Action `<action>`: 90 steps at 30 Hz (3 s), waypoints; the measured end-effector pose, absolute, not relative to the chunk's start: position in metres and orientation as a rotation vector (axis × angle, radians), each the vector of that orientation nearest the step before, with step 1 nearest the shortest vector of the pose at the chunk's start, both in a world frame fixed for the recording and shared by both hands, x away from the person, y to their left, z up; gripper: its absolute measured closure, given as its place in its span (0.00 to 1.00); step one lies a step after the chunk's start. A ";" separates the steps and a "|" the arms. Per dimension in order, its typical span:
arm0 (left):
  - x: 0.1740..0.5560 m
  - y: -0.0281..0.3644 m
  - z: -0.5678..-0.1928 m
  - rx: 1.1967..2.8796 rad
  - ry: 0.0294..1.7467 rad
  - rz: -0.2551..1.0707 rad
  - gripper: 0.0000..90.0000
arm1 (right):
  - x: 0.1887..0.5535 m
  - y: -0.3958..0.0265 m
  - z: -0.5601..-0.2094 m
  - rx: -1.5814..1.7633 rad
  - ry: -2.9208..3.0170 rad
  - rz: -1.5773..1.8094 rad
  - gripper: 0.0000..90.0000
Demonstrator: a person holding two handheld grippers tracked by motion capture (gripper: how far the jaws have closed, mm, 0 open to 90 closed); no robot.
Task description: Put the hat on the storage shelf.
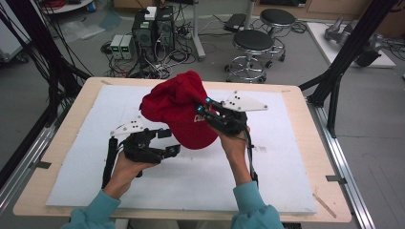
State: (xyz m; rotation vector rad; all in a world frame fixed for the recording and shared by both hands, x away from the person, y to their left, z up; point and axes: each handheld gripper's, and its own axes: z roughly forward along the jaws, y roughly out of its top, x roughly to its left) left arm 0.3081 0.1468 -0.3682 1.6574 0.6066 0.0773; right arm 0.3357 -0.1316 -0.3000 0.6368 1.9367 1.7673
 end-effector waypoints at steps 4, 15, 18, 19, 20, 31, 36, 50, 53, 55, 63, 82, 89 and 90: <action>0.308 0.143 -0.370 1.644 0.614 0.071 0.30 | 0.334 -0.128 -0.301 0.630 1.922 1.807 0.91; 0.304 0.142 -0.368 1.605 0.593 0.045 0.62 | 0.329 -0.122 -0.300 0.603 1.907 1.855 0.91; 0.311 0.145 -0.368 1.660 0.482 0.122 0.76 | 0.329 -0.120 -0.301 0.598 1.913 1.855 0.91; 0.311 0.144 -0.368 1.659 0.468 0.125 0.80 | 0.329 -0.119 -0.301 0.597 1.916 1.853 0.91; 0.309 0.143 -0.367 1.655 0.466 0.123 0.84 | 0.329 -0.119 -0.301 0.589 1.919 1.851 0.91; 0.311 0.146 -0.366 1.677 0.467 0.116 0.94 | 0.331 -0.118 -0.304 0.559 1.957 1.838 0.90; 0.310 0.147 -0.366 1.701 0.489 0.130 0.95 | 0.333 -0.117 -0.305 0.537 1.969 1.831 0.70; 0.319 0.165 -0.356 1.701 0.536 0.297 0.95 | 0.327 -0.128 -0.304 0.678 2.016 1.599 0.01; 0.325 0.171 -0.350 1.728 0.559 0.366 0.95 | 0.321 -0.139 -0.305 0.690 2.026 1.538 0.01; 0.329 0.175 -0.347 1.737 0.565 0.394 0.95 | 0.317 -0.146 -0.307 0.700 2.037 1.515 0.00; 0.349 0.181 -0.335 1.795 0.600 0.567 0.95 | 0.303 -0.187 -0.325 0.793 2.059 1.389 0.00; 0.400 0.166 -0.340 1.912 0.643 0.700 0.95 | 0.272 -0.259 -0.405 1.003 1.954 1.380 0.00; 0.409 0.161 -0.351 1.911 0.692 0.664 0.95 | 0.271 -0.261 -0.422 1.070 1.953 1.377 0.00; 0.410 0.161 -0.352 1.921 0.687 0.670 0.95 | 0.272 -0.261 -0.422 1.062 1.949 1.375 0.01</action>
